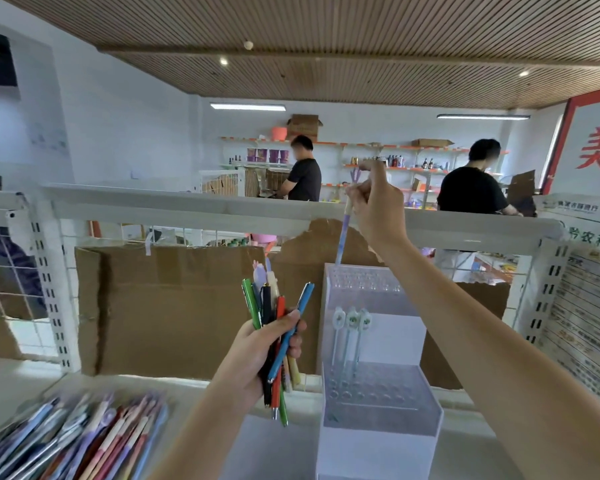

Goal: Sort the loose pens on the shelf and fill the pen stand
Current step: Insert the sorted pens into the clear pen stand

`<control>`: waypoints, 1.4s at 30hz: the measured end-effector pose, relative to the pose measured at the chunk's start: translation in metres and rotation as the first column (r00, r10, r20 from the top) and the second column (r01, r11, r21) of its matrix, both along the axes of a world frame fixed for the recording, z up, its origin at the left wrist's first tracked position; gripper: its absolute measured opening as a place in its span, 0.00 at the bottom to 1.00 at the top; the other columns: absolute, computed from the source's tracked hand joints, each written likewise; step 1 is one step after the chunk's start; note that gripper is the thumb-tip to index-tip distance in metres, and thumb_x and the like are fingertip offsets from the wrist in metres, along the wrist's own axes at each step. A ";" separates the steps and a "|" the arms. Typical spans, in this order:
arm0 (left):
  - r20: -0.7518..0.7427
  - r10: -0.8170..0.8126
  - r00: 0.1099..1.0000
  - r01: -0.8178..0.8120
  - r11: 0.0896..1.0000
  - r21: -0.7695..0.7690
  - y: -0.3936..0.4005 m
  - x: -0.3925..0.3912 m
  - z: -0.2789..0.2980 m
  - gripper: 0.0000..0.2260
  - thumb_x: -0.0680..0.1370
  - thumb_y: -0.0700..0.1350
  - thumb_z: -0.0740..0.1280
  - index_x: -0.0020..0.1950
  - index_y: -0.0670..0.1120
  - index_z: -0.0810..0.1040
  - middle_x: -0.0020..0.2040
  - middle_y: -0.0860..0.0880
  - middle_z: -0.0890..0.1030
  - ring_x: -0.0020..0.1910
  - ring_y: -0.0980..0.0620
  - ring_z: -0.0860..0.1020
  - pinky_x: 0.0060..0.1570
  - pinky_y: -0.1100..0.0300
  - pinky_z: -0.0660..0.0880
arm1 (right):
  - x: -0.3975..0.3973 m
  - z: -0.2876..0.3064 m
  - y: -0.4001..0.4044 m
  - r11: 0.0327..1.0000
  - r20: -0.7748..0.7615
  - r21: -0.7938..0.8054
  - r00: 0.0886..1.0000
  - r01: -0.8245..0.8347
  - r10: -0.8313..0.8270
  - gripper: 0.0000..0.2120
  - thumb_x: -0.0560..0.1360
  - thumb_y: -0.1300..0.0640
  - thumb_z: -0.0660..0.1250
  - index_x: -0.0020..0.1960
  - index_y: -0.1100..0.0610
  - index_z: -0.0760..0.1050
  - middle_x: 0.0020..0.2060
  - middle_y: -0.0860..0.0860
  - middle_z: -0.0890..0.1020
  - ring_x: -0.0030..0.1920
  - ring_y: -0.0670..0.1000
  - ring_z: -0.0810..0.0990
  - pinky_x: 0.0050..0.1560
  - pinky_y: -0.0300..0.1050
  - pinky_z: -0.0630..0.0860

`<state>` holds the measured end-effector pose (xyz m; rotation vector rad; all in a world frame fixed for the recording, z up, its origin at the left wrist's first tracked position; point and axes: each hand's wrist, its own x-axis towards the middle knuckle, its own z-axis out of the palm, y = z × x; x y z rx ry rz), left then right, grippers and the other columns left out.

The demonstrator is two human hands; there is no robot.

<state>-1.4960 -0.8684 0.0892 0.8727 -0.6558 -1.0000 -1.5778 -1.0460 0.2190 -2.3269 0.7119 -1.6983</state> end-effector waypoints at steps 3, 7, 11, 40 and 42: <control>0.006 -0.016 1.000 0.016 1.000 -0.002 -0.003 0.001 0.001 0.05 0.70 0.38 0.68 0.43 0.38 0.76 0.35 0.44 0.77 0.29 0.52 0.73 0.28 0.62 0.73 | 0.002 -0.001 -0.001 1.000 0.013 -0.008 1.000 -0.016 0.016 0.14 0.78 0.62 0.63 0.63 0.61 0.68 0.39 0.56 0.82 0.41 0.55 0.80 0.47 0.52 0.76; 0.017 -0.019 1.000 0.019 1.000 0.007 -0.005 0.000 0.001 0.05 0.70 0.38 0.68 0.43 0.39 0.76 0.34 0.44 0.77 0.29 0.52 0.73 0.28 0.62 0.73 | 0.004 0.000 -0.001 1.000 0.001 -0.008 1.000 -0.024 0.024 0.14 0.77 0.62 0.64 0.62 0.61 0.69 0.37 0.56 0.81 0.41 0.56 0.80 0.47 0.50 0.76; 0.022 -0.011 1.000 0.011 1.000 0.004 -0.007 -0.002 0.002 0.03 0.72 0.37 0.67 0.43 0.38 0.76 0.34 0.44 0.77 0.28 0.52 0.72 0.27 0.63 0.73 | 0.004 0.000 -0.004 1.000 -0.052 0.003 0.998 -0.020 0.020 0.14 0.77 0.61 0.64 0.61 0.60 0.69 0.38 0.54 0.80 0.41 0.55 0.79 0.46 0.47 0.74; 0.050 -0.010 0.999 0.010 1.000 0.014 0.001 -0.010 0.003 0.02 0.75 0.37 0.66 0.43 0.39 0.77 0.34 0.45 0.77 0.29 0.53 0.73 0.29 0.62 0.73 | 0.006 -0.033 0.005 0.966 -0.239 0.258 0.969 0.003 0.061 0.12 0.79 0.60 0.62 0.60 0.61 0.67 0.45 0.52 0.76 0.43 0.48 0.72 0.41 0.36 0.64; 0.048 -0.006 0.999 0.006 1.000 0.012 0.002 -0.011 0.004 0.02 0.75 0.37 0.66 0.44 0.39 0.77 0.34 0.45 0.77 0.29 0.53 0.72 0.29 0.62 0.72 | 0.007 -0.032 0.005 0.965 -0.264 0.262 0.963 0.023 0.049 0.13 0.79 0.59 0.62 0.62 0.61 0.67 0.48 0.53 0.78 0.44 0.48 0.72 0.40 0.36 0.64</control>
